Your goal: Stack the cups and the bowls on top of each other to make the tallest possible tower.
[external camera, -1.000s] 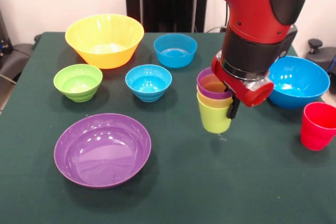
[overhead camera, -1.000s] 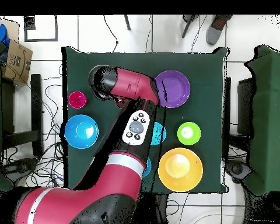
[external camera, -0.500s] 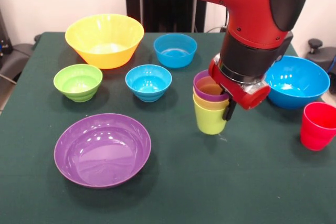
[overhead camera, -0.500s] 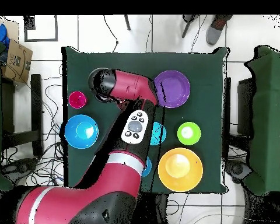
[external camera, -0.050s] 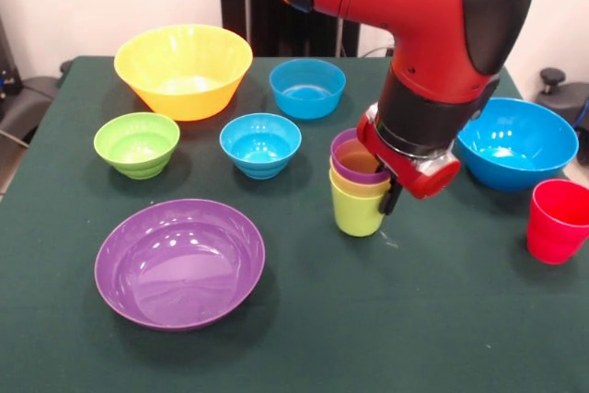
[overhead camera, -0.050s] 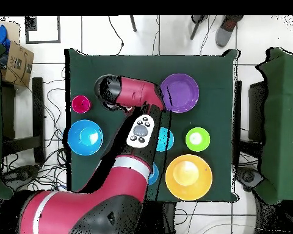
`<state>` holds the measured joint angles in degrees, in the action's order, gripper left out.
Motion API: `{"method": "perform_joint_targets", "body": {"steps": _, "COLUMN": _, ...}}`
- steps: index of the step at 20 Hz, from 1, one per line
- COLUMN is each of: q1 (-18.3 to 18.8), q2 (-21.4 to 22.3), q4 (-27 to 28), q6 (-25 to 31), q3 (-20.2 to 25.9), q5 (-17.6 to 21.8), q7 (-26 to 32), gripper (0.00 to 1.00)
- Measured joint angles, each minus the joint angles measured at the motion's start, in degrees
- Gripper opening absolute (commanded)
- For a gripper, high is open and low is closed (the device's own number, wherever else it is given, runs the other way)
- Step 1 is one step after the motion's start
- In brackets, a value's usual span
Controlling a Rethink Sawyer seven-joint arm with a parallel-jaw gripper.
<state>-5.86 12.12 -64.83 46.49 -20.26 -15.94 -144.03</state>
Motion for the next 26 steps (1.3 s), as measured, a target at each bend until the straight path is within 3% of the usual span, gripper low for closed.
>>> {"method": "perform_joint_targets", "body": {"steps": 25, "q1": -1.9, "q2": -1.62, "q4": 0.36, "q6": 0.0, "q3": -1.42, "q5": 0.04, "q7": 0.0, "gripper": 0.0}}
{"method": "perform_joint_targets", "body": {"steps": 26, "q1": -2.01, "q2": -1.62, "q4": 0.36, "q6": 0.0, "q3": -1.45, "q5": 0.04, "q7": 0.0, "gripper": 1.0}}
